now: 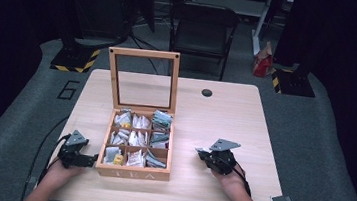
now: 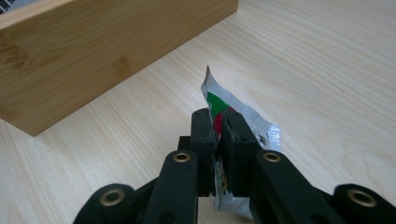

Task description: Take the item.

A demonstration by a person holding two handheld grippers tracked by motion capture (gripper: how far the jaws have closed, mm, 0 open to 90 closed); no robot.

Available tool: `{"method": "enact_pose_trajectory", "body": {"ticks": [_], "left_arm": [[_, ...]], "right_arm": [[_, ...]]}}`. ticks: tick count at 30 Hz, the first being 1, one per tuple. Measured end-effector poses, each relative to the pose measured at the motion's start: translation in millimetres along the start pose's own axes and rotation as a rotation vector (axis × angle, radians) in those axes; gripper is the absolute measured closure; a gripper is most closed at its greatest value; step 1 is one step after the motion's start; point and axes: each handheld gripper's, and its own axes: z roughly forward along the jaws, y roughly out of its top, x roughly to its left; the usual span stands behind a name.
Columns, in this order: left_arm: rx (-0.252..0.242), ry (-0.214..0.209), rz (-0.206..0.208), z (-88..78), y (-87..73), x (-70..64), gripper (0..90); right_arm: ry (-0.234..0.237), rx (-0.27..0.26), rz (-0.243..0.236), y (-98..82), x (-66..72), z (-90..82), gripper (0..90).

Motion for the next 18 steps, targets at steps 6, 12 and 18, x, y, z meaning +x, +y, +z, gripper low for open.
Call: {"method": "enact_pose_trajectory", "body": {"ticks": [6, 12, 18], "left_arm": [[0.000, 0.001, 0.001, -0.1, 0.0, 0.0, 13.8], [0.000, 0.000, 0.001, 0.0, 0.0, 0.0, 13.8], [0.000, 0.001, 0.000, -0.1, 0.0, 0.0, 13.8]], "right_arm": [[0.005, 0.016, -0.003, -0.5, -0.1, 1.4, 79.1], [0.015, 0.011, 0.032, -0.9, 1.6, 3.9, 59.4], [0.026, -0.003, 0.035, 0.3, 2.3, 3.1, 50.1]]}}
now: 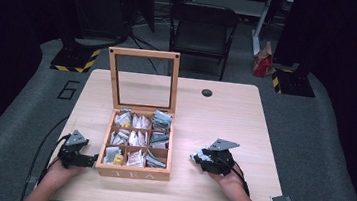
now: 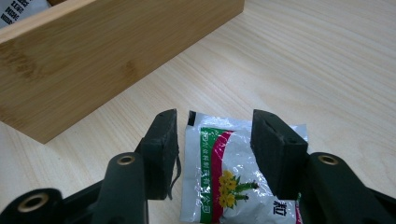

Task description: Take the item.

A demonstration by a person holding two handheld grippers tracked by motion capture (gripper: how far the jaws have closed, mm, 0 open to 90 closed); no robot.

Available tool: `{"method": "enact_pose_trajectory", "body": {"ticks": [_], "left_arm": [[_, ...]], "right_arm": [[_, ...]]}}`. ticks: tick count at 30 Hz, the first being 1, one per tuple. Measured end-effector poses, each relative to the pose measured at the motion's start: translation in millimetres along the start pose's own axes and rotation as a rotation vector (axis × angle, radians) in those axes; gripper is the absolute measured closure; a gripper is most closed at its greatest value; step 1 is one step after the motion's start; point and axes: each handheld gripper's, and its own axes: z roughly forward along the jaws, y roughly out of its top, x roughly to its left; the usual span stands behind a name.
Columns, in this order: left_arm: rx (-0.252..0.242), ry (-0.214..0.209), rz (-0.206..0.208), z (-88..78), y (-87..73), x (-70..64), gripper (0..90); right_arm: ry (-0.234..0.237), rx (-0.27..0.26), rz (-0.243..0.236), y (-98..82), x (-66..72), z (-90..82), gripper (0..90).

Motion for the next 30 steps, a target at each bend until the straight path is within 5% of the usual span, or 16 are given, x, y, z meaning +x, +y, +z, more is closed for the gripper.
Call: {"method": "enact_pose_trajectory", "body": {"ticks": [10, 30], "left_arm": [[0.000, 0.000, 0.000, 0.0, 0.0, 0.0, 13.8], [0.000, 0.000, 0.001, 0.0, 0.0, 0.0, 13.8]], "right_arm": [[-0.002, -0.037, 0.015, 1.7, -3.0, -6.2, 45.3], [-0.049, -0.101, 0.116, -1.6, -23.1, -20.3, 44.4]]}}
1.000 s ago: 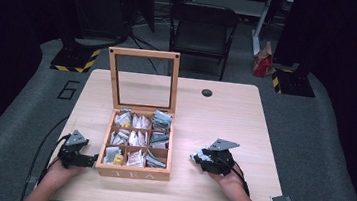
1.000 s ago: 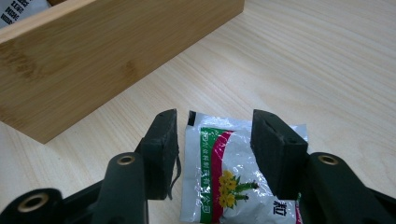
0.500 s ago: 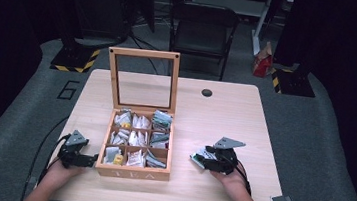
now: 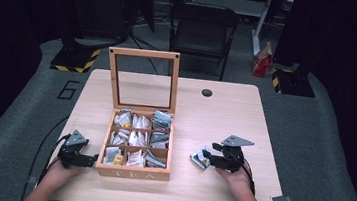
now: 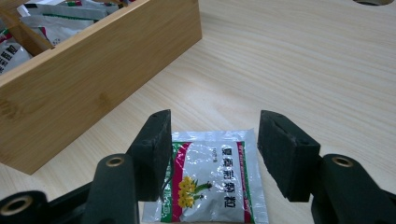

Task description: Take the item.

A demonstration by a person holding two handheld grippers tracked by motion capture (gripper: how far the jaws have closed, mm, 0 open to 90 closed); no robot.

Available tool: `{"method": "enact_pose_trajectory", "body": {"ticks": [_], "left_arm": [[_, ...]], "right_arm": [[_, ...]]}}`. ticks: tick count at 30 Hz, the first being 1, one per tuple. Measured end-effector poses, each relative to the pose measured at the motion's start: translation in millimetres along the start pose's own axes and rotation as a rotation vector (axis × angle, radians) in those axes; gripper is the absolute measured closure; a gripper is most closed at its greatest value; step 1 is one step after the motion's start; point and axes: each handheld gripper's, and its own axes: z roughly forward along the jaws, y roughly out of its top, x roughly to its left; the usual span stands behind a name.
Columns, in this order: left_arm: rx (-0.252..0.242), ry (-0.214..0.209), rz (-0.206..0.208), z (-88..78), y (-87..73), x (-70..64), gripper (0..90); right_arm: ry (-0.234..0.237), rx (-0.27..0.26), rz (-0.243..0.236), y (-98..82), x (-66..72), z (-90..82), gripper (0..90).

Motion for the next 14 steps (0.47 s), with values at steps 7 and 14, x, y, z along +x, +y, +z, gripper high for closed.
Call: {"method": "enact_pose_trajectory", "body": {"ticks": [7, 14], "left_arm": [[0.000, -0.002, -0.001, 0.1, 0.0, -0.1, 13.8], [0.000, 0.000, 0.000, 0.0, 0.0, 0.0, 13.8]], "right_arm": [[-0.022, -0.009, 0.026, -2.1, -6.7, -3.3, 44.5], [-0.048, 0.012, 0.053, -7.2, -15.4, -3.6, 44.4]]}}
